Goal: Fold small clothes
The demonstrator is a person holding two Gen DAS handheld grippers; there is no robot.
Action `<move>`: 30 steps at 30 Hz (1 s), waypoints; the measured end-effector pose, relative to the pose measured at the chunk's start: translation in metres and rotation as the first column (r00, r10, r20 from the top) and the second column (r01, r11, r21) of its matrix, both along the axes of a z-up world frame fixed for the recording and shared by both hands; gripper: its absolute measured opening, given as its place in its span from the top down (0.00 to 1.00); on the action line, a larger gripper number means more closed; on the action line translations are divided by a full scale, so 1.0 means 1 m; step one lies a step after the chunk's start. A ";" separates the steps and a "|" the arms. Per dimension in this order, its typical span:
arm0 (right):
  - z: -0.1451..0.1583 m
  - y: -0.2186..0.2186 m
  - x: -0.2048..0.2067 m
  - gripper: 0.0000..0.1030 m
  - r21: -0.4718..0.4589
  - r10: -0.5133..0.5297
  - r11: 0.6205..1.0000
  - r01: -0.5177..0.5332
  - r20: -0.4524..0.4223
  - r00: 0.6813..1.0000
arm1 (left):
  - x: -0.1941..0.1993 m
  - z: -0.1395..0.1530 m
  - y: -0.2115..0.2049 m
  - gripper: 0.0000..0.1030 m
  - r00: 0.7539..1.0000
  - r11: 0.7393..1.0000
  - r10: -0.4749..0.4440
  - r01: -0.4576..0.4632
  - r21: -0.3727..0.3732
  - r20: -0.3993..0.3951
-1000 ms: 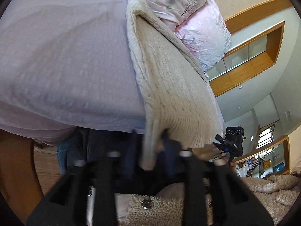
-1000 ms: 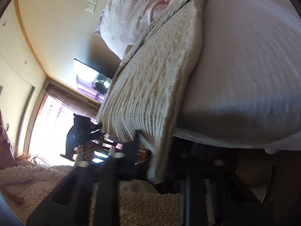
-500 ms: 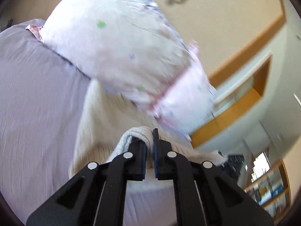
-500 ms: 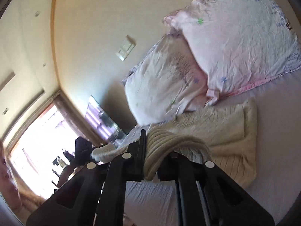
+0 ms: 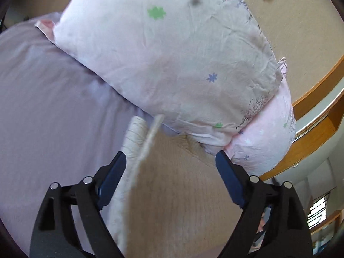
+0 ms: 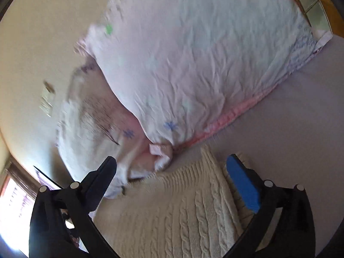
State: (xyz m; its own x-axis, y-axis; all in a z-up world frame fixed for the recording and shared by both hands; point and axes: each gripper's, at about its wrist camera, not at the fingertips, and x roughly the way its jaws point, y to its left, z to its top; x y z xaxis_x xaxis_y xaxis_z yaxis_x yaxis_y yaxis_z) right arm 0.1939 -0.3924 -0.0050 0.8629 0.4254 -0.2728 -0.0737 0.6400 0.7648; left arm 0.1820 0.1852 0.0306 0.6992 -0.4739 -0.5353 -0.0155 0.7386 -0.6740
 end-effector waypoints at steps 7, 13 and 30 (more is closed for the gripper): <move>-0.011 -0.015 -0.007 0.01 0.066 0.051 0.997 -0.050 -0.010 0.999 | -0.002 -0.047 0.008 0.50 0.983 0.998 -0.062 0.058 -0.024 -0.175; -0.006 -0.001 0.001 0.01 0.077 0.097 0.992 -0.096 -0.015 0.995 | -0.001 -0.069 -0.002 0.79 0.979 0.991 -0.067 0.043 -0.124 -0.193; 0.023 -0.047 -0.019 0.01 -0.012 0.062 0.998 -0.062 0.053 0.997 | 0.072 -0.006 -0.317 0.72 0.824 0.601 -0.555 0.493 -0.629 0.116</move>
